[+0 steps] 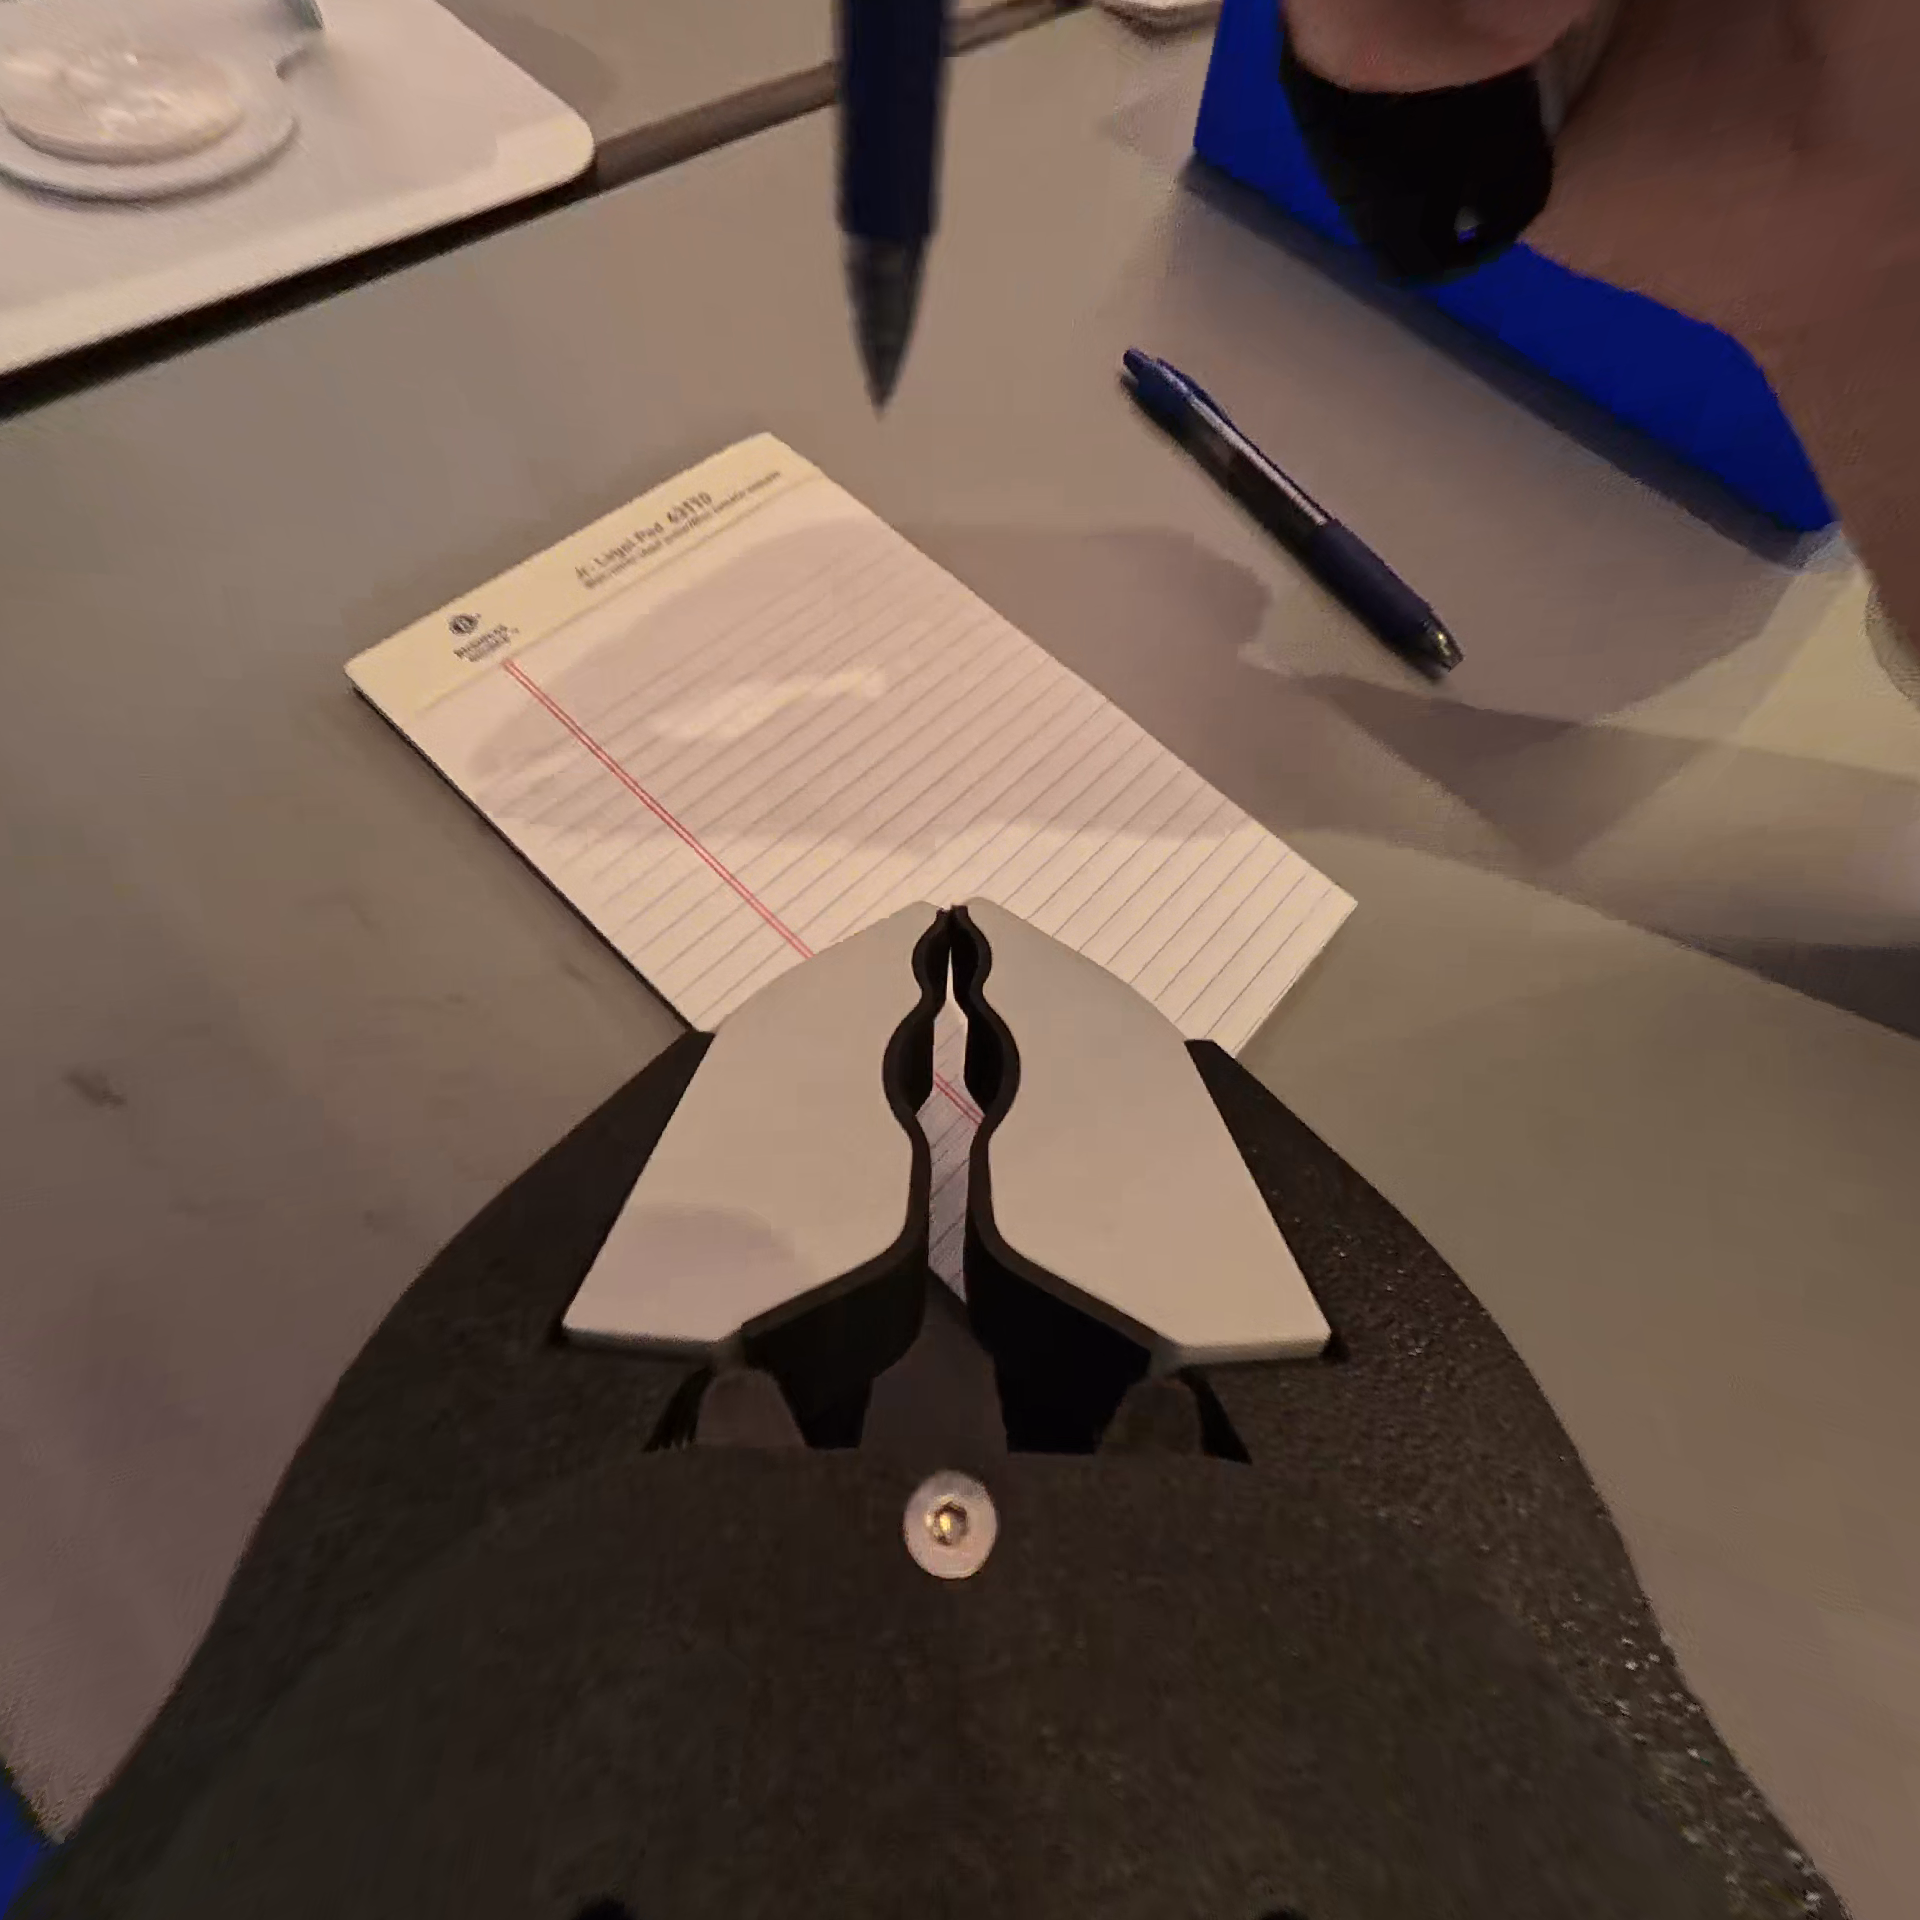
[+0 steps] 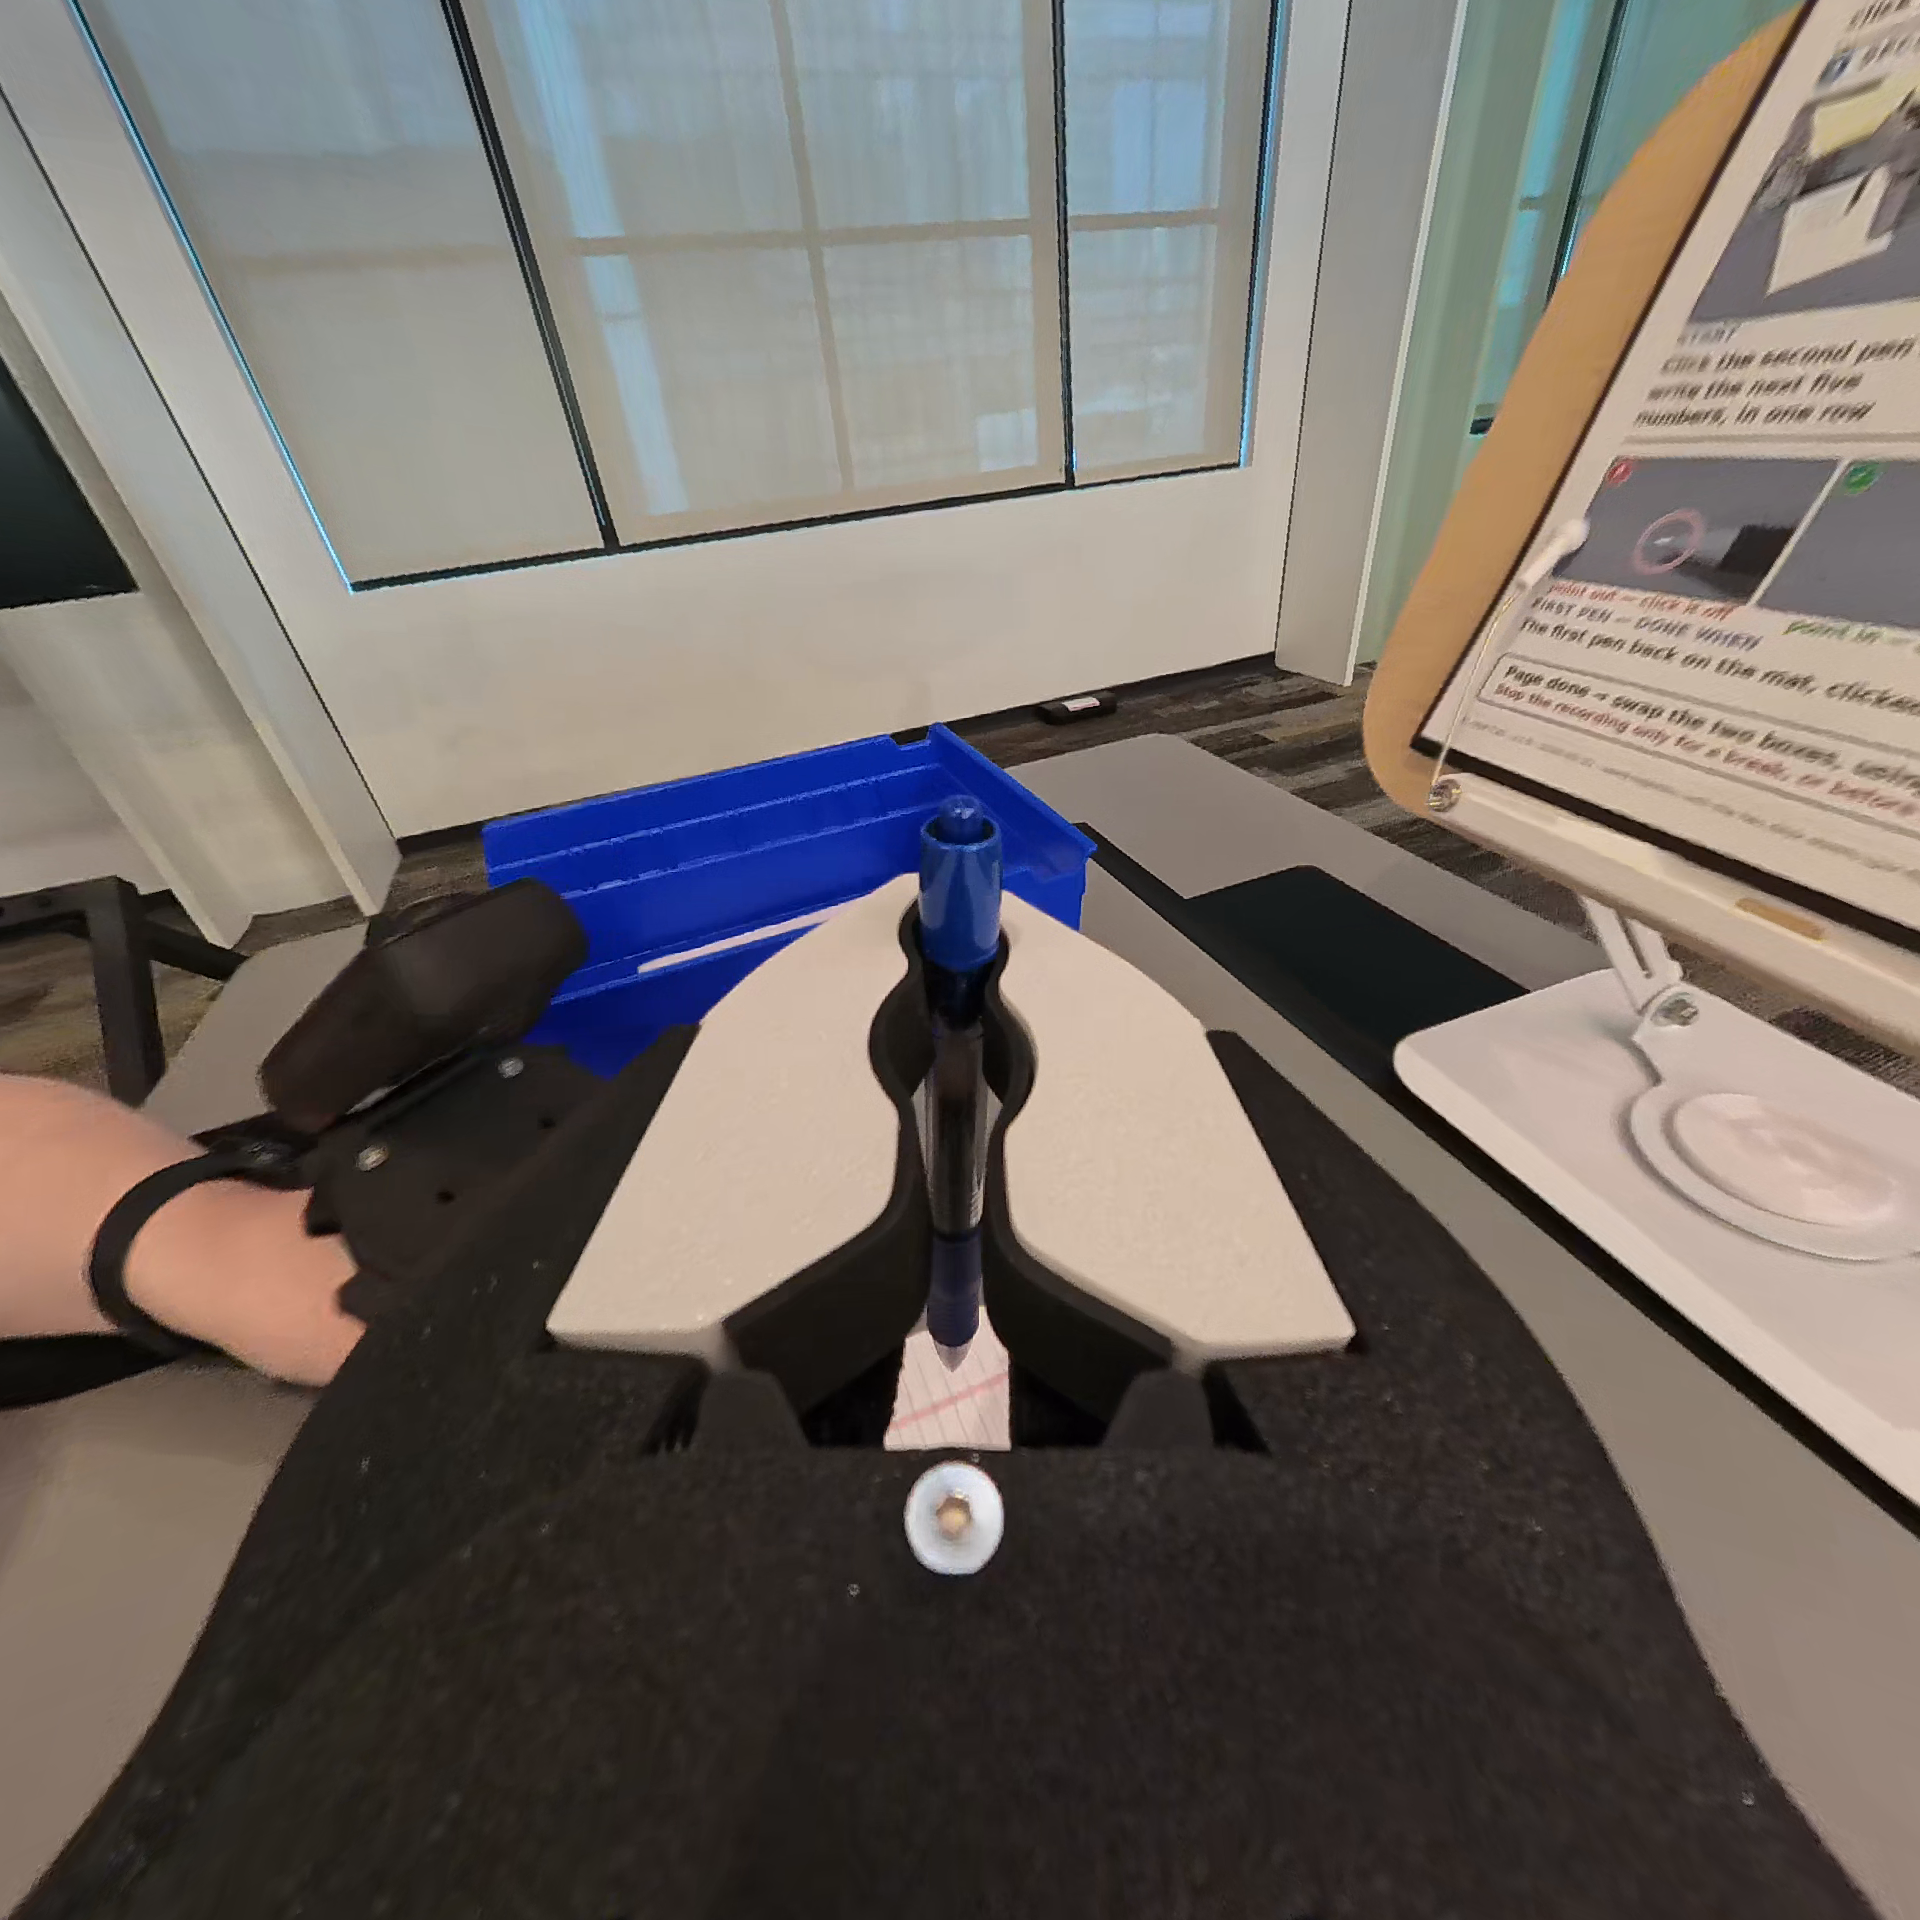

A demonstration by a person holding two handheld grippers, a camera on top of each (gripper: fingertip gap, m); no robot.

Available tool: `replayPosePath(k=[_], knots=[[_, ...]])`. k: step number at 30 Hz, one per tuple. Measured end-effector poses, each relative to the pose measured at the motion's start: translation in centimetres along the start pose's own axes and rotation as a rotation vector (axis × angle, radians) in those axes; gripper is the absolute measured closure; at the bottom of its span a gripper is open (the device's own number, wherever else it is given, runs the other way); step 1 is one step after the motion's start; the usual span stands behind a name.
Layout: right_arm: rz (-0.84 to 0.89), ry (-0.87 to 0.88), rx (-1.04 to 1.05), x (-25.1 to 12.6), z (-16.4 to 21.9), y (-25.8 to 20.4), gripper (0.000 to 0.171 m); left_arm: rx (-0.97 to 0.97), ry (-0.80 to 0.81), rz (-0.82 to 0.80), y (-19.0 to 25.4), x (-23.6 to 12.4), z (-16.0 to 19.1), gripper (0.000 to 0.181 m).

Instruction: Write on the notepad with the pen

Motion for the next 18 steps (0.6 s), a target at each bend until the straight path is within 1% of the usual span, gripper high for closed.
replayPosePath(k=[3,5,9,12,15,16,18], knots=[[0.001,-0.01,0.034,2.5,1.3,0.7,0.167,-0.014,-0.006,0.005,0.1,0.1,0.4,0.181],[0.007,0.005,0.062,3.3,1.9,1.2,0.167,-0.025,0.014,0.009,0.1,0.0,0.4,0.181],[0.028,0.004,0.085,4.1,3.0,2.0,0.167,-0.034,0.035,0.007,0.0,-0.4,0.6,0.181],[0.058,-0.024,0.043,4.2,3.3,2.2,0.167,-0.021,0.04,-0.036,-0.3,-0.6,0.6,0.181],[0.079,-0.037,0.024,3.9,3.1,2.7,0.167,-0.019,0.057,-0.075,-0.9,-1.5,-0.5,0.181],[0.082,-0.038,0.019,3.6,2.9,2.8,0.167,-0.026,0.082,-0.071,-1.0,-2.1,-1.4,0.181],[0.101,-0.039,0.0,2.7,2.4,3.1,0.167,0.001,0.056,-0.06,-1.6,-3.0,-3.3,0.181]])
Point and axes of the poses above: each gripper's, where its closed fingertips meet, x out along the fingers, z out of its underside, y = z × x across the jaws, the point moved 5 cm from there along -x, back along the fingers, and after that the axes turned 7 degrees about -y, right-handed, at the moved point
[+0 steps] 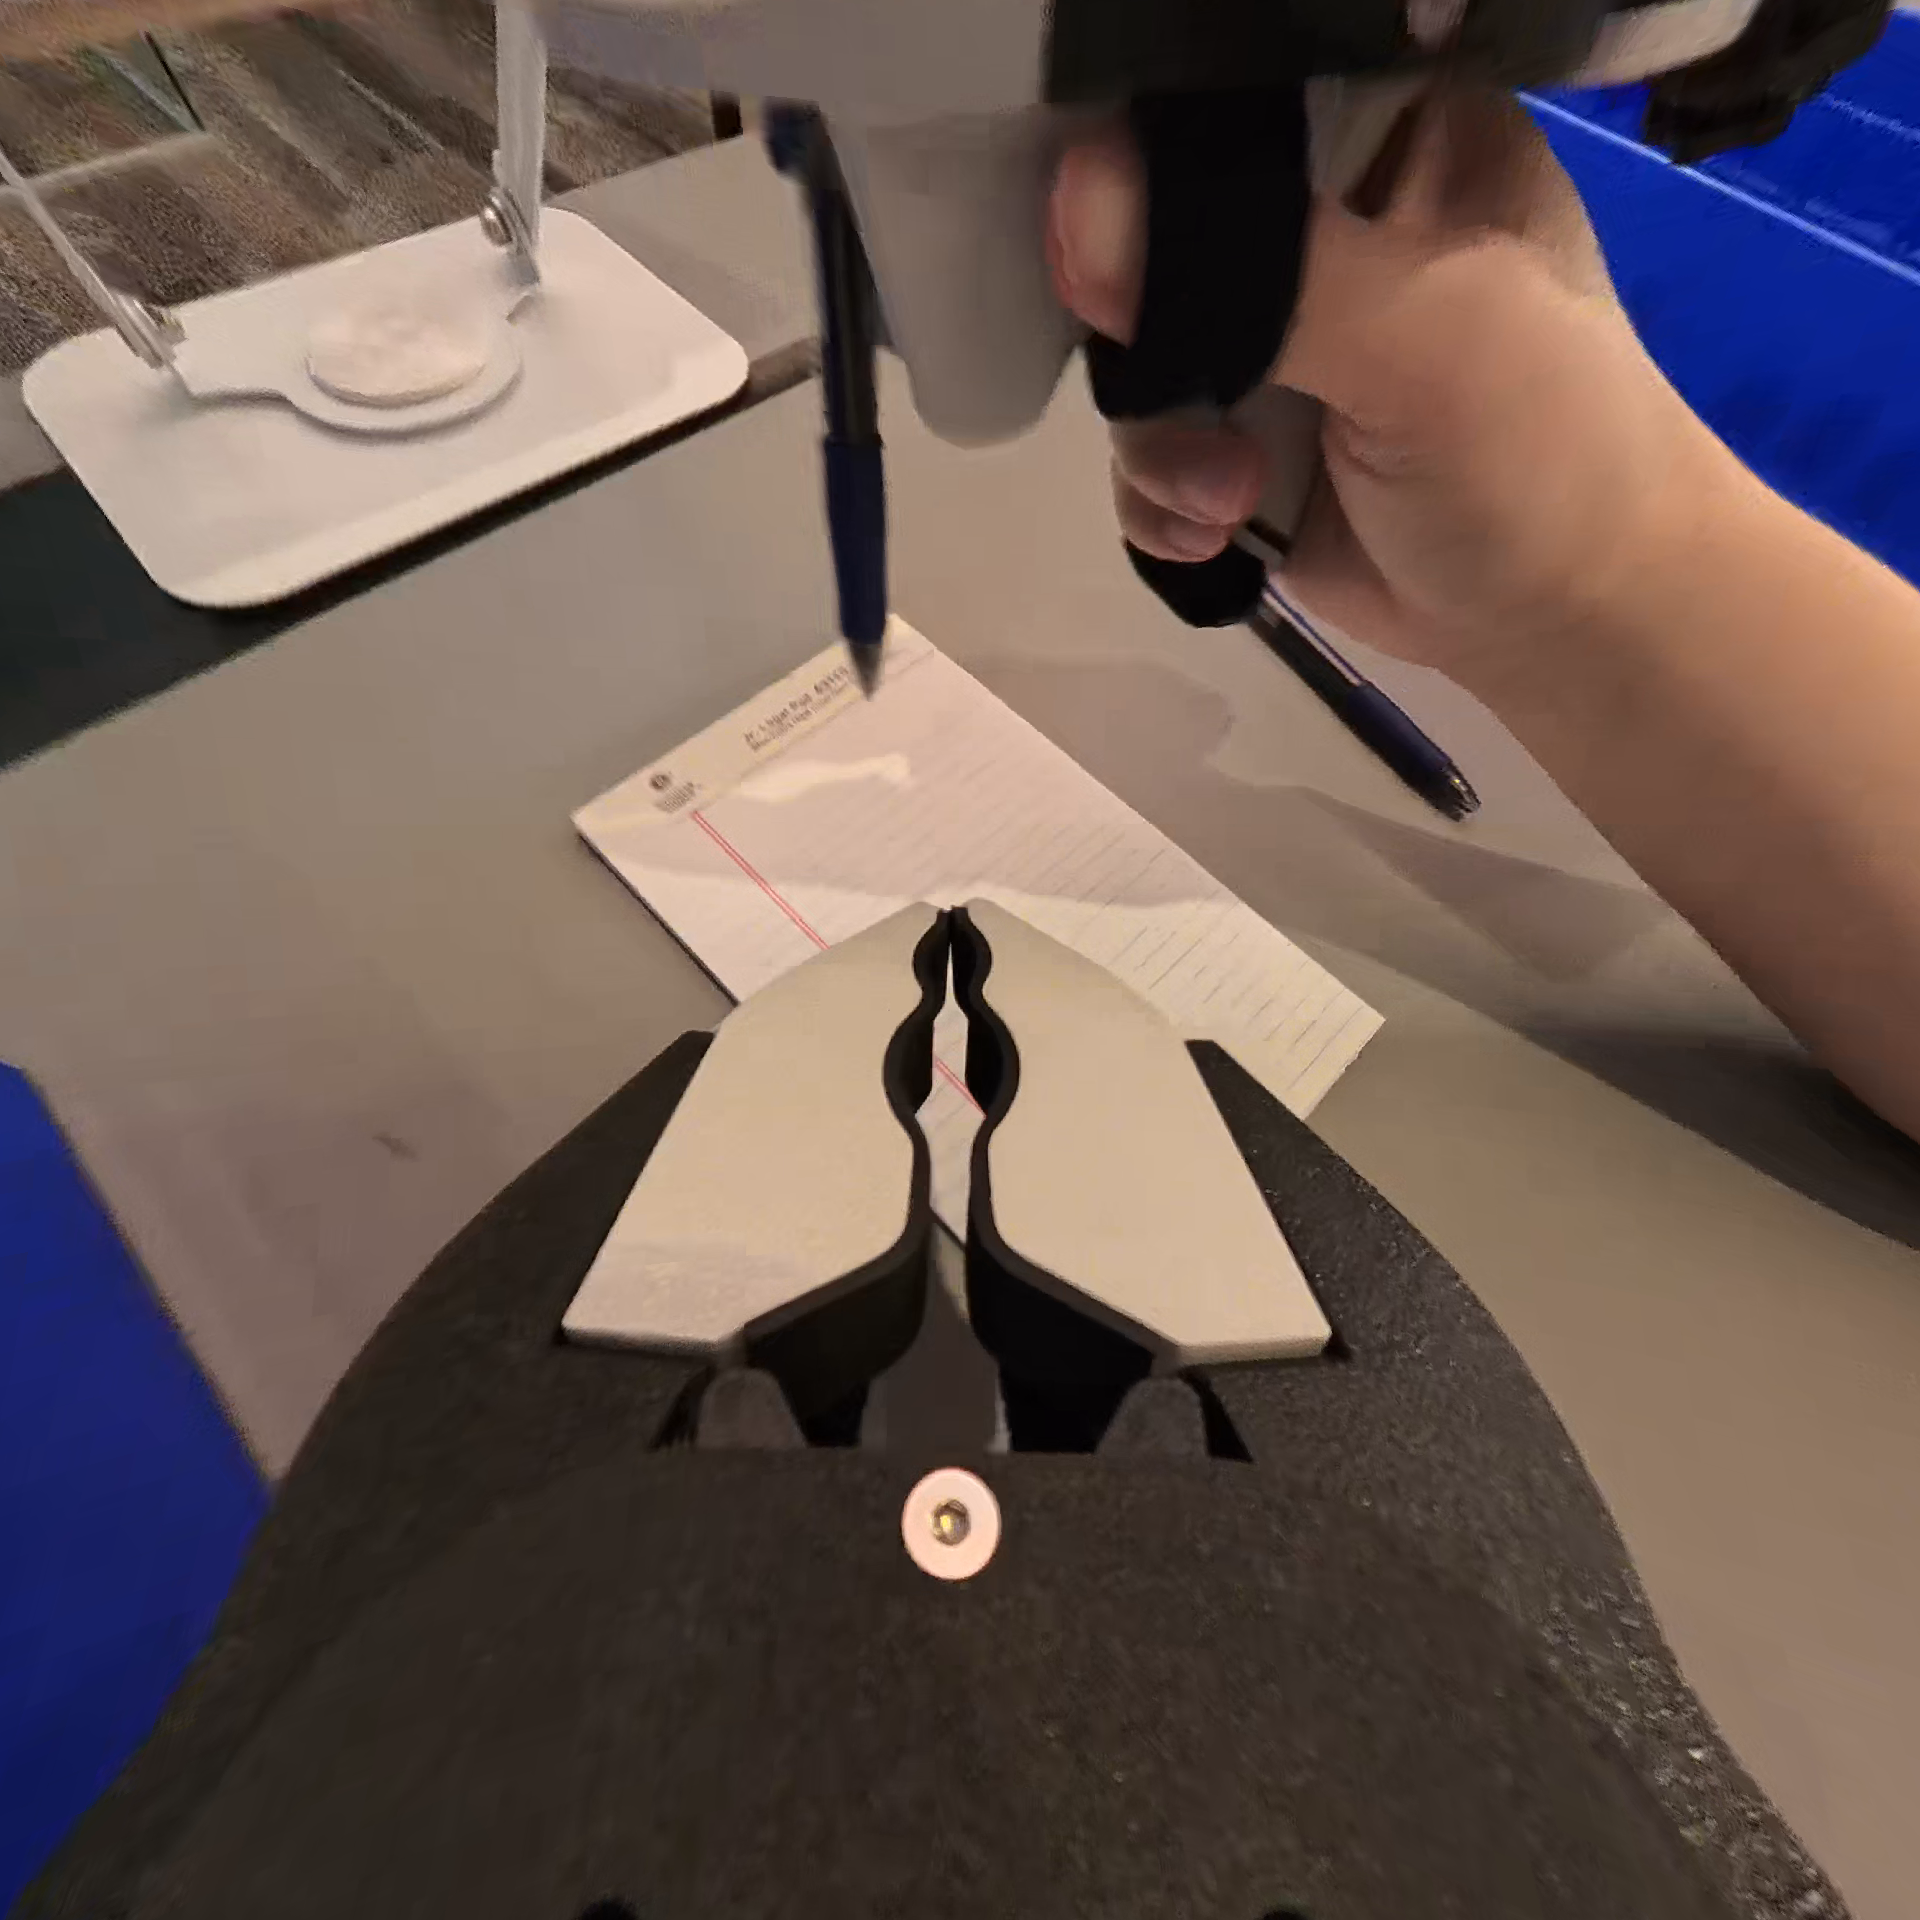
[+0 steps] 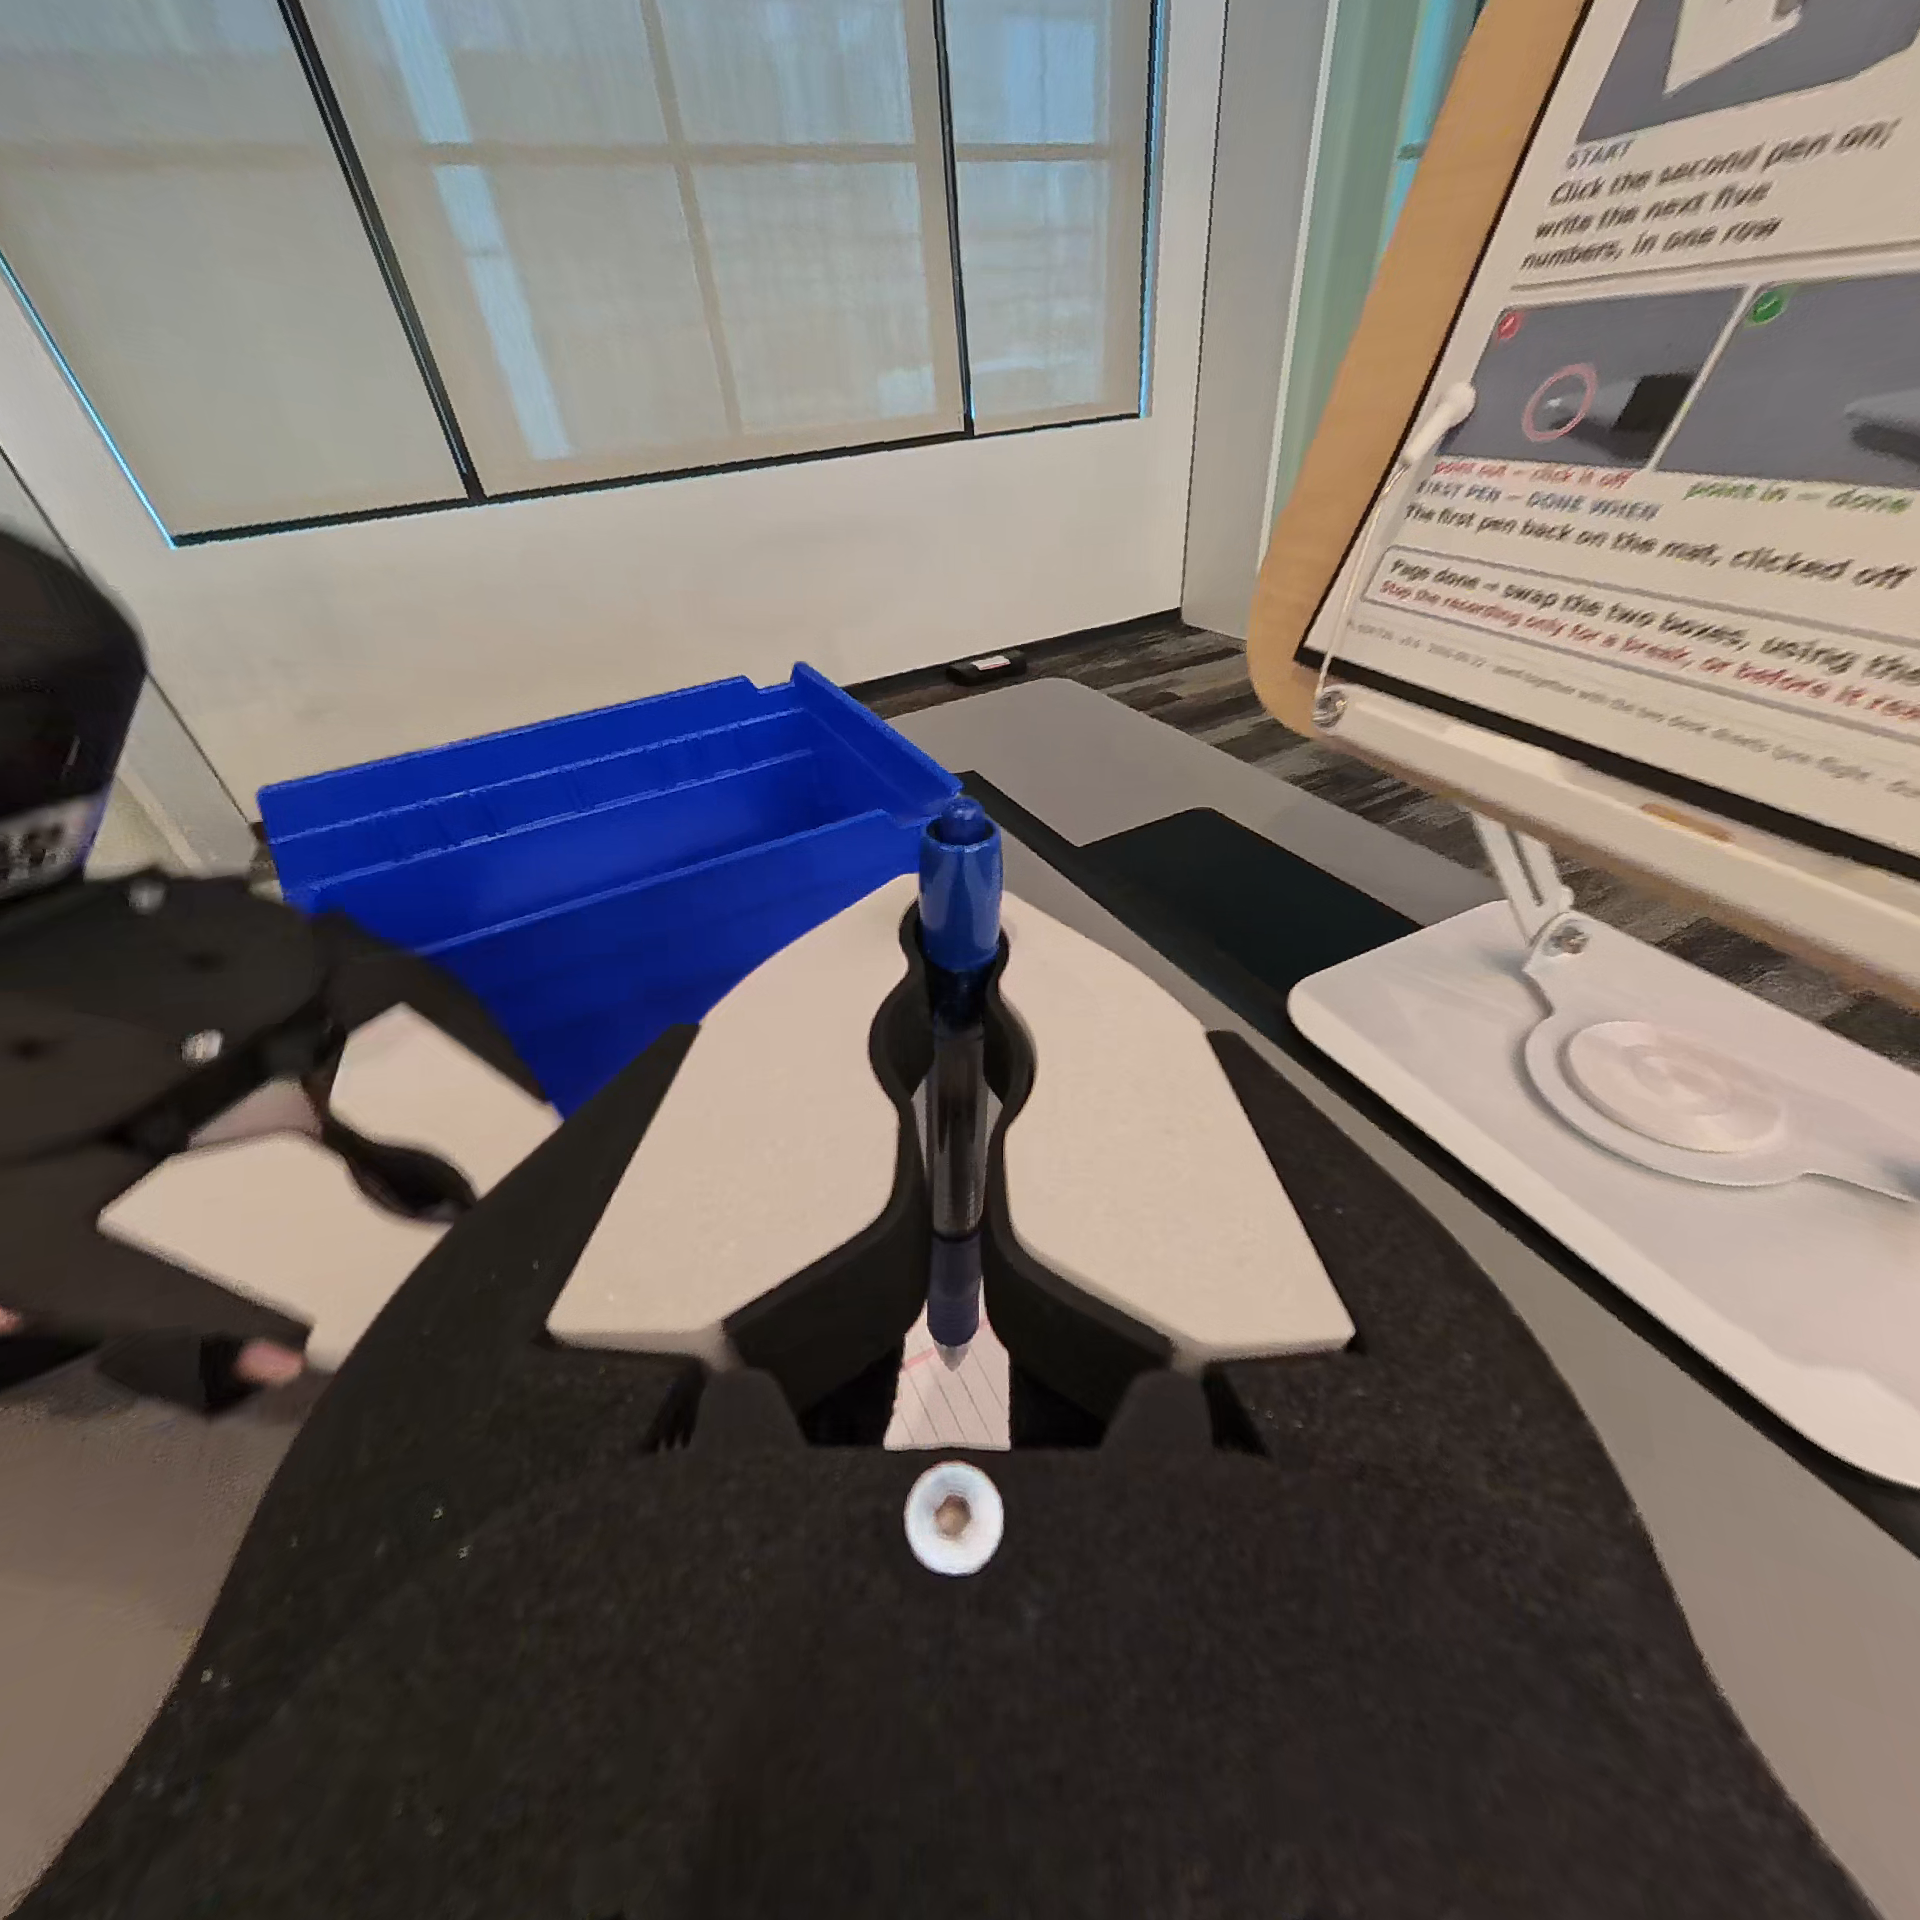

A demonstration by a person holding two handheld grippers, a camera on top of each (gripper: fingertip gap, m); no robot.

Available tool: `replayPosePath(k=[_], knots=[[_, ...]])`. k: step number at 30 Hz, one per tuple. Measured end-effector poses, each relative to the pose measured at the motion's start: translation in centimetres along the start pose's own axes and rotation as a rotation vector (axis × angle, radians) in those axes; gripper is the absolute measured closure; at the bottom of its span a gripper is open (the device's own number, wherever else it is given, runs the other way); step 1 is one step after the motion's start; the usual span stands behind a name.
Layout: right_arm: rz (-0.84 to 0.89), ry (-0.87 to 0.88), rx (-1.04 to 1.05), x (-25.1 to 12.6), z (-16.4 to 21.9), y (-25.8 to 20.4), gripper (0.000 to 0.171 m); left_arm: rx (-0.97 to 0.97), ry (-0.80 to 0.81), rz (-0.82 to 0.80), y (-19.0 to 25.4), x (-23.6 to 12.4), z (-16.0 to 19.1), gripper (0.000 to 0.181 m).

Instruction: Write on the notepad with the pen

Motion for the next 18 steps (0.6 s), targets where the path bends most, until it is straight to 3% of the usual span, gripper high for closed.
replayPosePath(k=[3,6,9,12,18], knots=[[0.018,-0.023,-0.046,-1.6,-0.9,0.5,0.167,0.047,-0.079,-0.055,-2.5,0.1,-2.8,0.181],[0.046,-0.013,-0.056,-3.7,-2.0,0.9,0.167,0.019,-0.118,-0.146,-5.3,2.5,-3.8,0.181],[0.044,0.038,-0.049,-5.5,-3.3,0.5,0.167,-0.072,-0.142,-0.083,-6.1,6.2,-2.5,0.181],[0.02,0.066,-0.054,-6.6,-3.9,-0.6,0.167,-0.013,-0.265,-0.117,-6.4,8.7,0.0,0.18],[0.0,0.05,-0.085,-7.6,-4.0,-1.5,0.167,0.05,-0.267,-0.172,-5.6,8.5,0.5,0.181]])
Point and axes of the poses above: each gripper's, where its closed fingertips meet, x out along the fingers, z out of its underside, y = z × x across the jaws, the point moved 5 cm from there along -x, back along the fingers, and after that the axes turned 7 degrees about -y, right-handed, at the moved point
